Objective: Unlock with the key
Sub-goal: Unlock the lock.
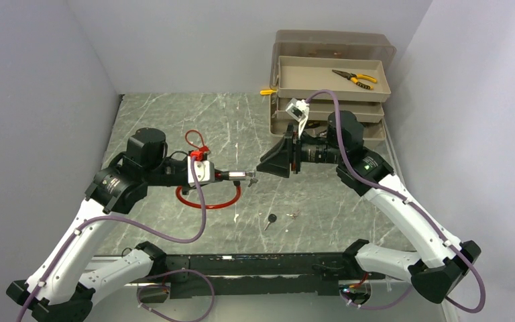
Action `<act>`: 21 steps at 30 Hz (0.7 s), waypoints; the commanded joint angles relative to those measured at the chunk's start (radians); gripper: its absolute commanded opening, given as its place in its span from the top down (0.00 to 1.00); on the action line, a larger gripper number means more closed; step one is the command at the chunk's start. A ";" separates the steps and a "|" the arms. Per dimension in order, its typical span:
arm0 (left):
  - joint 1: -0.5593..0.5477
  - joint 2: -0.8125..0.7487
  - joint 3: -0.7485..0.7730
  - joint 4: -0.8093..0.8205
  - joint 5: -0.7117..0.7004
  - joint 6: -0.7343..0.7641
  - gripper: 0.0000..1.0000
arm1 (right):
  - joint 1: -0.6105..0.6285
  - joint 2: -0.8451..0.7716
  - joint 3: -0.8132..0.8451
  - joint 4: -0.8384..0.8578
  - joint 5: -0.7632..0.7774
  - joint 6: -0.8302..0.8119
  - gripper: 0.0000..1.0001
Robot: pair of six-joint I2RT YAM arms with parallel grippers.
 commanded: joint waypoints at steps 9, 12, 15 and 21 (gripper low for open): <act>-0.002 -0.021 0.049 0.045 0.044 0.012 1.00 | -0.005 0.049 -0.012 0.073 -0.099 0.020 0.58; -0.003 -0.018 0.053 0.048 0.047 0.008 1.00 | -0.005 0.056 -0.017 0.071 -0.088 0.014 0.59; -0.003 -0.015 0.056 0.049 0.049 0.006 1.00 | -0.005 0.063 -0.013 0.088 -0.095 0.021 0.60; -0.003 -0.012 0.055 0.053 0.047 0.004 1.00 | 0.000 0.082 -0.019 0.122 -0.117 0.047 0.65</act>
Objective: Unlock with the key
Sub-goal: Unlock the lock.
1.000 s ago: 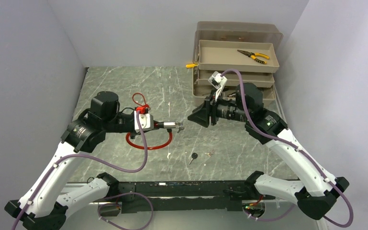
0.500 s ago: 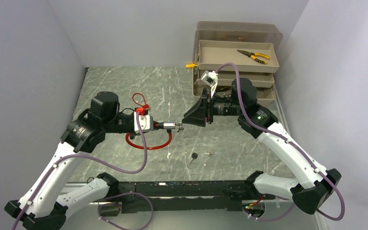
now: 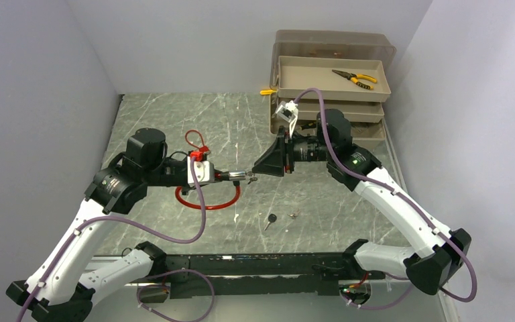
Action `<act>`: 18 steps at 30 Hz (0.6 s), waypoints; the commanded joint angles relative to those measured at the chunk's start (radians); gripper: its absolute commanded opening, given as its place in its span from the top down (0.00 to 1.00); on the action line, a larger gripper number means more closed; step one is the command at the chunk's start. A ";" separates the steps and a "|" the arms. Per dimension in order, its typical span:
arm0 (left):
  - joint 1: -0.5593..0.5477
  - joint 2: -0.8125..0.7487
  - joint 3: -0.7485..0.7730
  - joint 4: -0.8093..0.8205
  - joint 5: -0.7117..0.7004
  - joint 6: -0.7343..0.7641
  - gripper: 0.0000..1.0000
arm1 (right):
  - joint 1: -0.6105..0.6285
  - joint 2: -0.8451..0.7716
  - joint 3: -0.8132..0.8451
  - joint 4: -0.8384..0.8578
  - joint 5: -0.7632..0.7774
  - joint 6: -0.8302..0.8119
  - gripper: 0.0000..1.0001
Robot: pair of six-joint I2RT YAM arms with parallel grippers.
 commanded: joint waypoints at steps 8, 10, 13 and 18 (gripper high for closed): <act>-0.003 -0.011 0.052 0.070 0.041 -0.001 1.00 | 0.027 0.004 -0.023 0.084 -0.054 0.021 0.75; -0.003 -0.010 0.052 0.073 0.038 -0.003 1.00 | 0.026 0.000 -0.030 0.094 -0.072 0.028 0.74; -0.003 -0.010 0.052 0.075 0.040 -0.004 1.00 | 0.029 -0.001 -0.028 0.090 -0.075 0.026 0.75; -0.003 -0.009 0.054 0.074 0.038 -0.005 1.00 | 0.030 0.009 -0.029 0.112 -0.072 0.048 0.92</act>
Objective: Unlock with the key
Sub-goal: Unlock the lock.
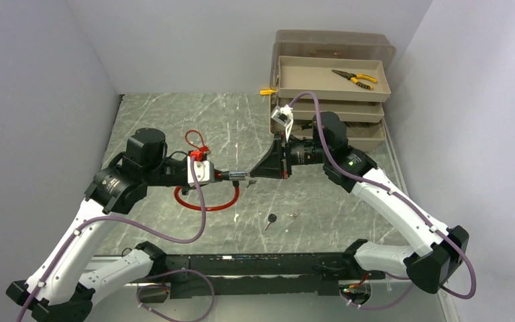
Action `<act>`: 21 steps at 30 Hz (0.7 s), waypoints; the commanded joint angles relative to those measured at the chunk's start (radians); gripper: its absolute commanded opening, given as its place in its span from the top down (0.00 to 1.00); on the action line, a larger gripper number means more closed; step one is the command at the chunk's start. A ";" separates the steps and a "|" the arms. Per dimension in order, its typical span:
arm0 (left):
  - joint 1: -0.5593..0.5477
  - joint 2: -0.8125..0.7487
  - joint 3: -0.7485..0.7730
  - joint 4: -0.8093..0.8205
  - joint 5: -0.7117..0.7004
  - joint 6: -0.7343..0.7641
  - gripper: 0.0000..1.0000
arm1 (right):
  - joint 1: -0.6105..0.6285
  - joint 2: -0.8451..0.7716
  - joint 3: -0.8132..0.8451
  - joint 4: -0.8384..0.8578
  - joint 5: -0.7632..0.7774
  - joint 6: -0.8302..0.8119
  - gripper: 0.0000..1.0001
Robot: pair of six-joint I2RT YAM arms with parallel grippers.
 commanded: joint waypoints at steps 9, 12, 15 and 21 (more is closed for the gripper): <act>-0.021 0.009 0.074 0.044 -0.017 0.102 1.00 | 0.004 0.042 -0.002 0.160 -0.036 0.189 1.00; -0.053 0.023 0.102 0.022 -0.072 0.169 1.00 | 0.004 0.066 0.015 0.113 0.010 0.225 1.00; -0.114 -0.002 0.077 0.061 -0.159 0.250 1.00 | 0.002 0.080 -0.002 0.136 0.034 0.293 1.00; -0.219 -0.065 0.001 0.146 -0.277 0.370 1.00 | -0.003 0.095 -0.047 0.262 0.023 0.454 1.00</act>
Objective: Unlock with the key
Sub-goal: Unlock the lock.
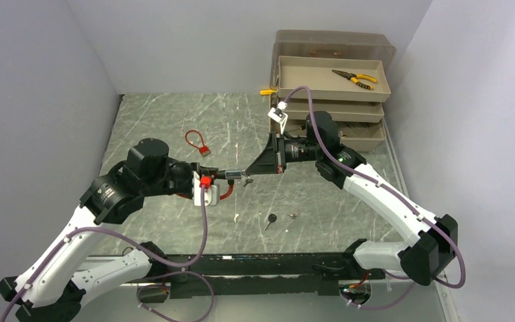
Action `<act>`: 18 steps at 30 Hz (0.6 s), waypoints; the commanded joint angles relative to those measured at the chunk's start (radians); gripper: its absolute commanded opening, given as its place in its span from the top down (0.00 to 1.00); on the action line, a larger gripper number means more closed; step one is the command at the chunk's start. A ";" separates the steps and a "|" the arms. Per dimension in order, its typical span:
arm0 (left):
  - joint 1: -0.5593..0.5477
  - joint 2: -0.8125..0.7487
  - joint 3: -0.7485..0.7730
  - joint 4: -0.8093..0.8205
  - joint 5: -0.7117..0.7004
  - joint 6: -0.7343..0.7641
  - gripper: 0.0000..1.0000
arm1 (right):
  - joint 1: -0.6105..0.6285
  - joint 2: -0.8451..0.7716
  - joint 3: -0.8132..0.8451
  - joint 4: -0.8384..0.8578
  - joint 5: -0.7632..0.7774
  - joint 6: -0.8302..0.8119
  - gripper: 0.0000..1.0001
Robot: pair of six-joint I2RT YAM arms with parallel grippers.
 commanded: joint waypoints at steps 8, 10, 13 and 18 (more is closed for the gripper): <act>-0.171 -0.130 -0.138 0.321 -0.102 0.360 1.00 | -0.048 0.064 -0.056 0.285 -0.016 0.360 1.00; -0.180 -0.139 -0.157 0.345 -0.115 0.417 1.00 | -0.049 0.075 -0.047 0.278 -0.013 0.374 1.00; -0.189 -0.149 -0.172 0.371 -0.133 0.502 1.00 | -0.050 0.078 -0.035 0.264 -0.005 0.390 1.00; -0.212 -0.180 -0.227 0.456 -0.179 0.601 1.00 | -0.050 0.072 -0.034 0.264 0.003 0.422 1.00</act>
